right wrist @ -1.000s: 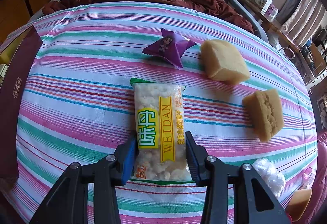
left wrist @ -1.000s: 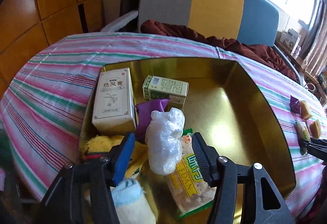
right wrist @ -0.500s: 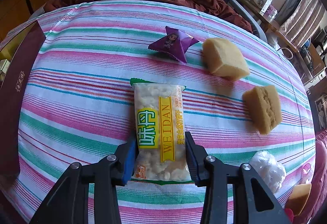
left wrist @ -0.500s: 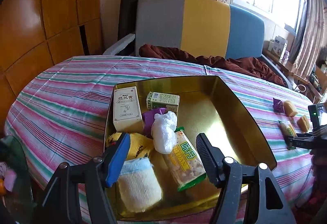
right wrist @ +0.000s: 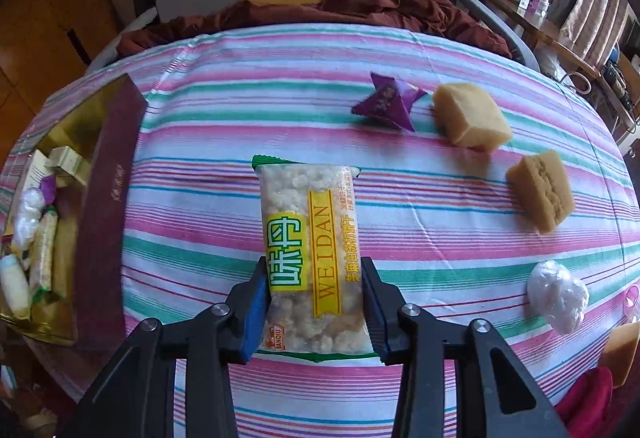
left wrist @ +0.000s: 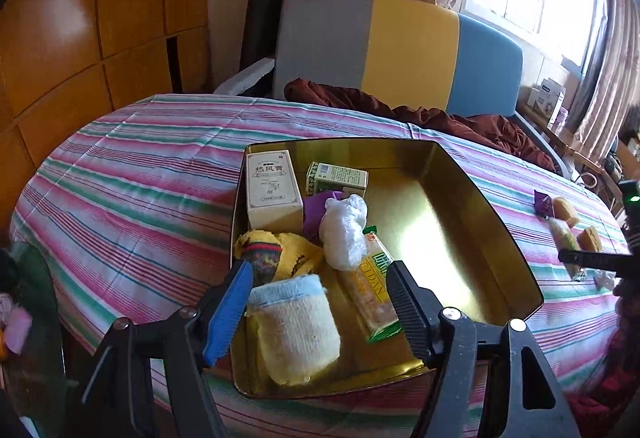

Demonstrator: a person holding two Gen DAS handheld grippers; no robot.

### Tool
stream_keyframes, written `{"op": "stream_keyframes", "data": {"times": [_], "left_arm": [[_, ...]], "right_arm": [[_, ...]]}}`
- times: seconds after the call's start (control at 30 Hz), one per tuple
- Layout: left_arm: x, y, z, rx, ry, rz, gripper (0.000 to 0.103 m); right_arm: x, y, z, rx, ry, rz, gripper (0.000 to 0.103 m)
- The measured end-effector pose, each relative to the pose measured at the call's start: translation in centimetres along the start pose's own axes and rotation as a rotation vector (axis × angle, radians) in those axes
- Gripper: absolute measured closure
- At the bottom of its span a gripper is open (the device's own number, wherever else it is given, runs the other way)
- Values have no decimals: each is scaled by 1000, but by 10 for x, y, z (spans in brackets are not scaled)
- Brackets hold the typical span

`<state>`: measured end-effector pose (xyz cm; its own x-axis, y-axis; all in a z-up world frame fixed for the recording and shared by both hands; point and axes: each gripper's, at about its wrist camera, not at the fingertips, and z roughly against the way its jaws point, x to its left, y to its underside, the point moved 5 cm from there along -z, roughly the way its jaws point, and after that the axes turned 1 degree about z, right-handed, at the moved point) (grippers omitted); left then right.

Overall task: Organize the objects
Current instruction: 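Carry the WEIDAN pack with the right gripper into the gold tray and release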

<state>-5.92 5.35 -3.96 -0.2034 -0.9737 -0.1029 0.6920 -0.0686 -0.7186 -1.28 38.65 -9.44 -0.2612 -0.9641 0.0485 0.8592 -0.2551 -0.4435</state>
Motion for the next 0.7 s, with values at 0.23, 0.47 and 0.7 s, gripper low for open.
{"op": "stream_keyframes", "data": {"times": [0.23,0.47,0.7], "left_arm": [[19,2,7,-12,6,64,32],[43,5,10,-9,-20,105,32],[57,13,8,3,-36,127,30]], "right_arm": [[100,-15,61,-134,-153,153,61],[214,-7,57,-116,-289,342,61],[248,14,-5,44,-219,360,61]]}}
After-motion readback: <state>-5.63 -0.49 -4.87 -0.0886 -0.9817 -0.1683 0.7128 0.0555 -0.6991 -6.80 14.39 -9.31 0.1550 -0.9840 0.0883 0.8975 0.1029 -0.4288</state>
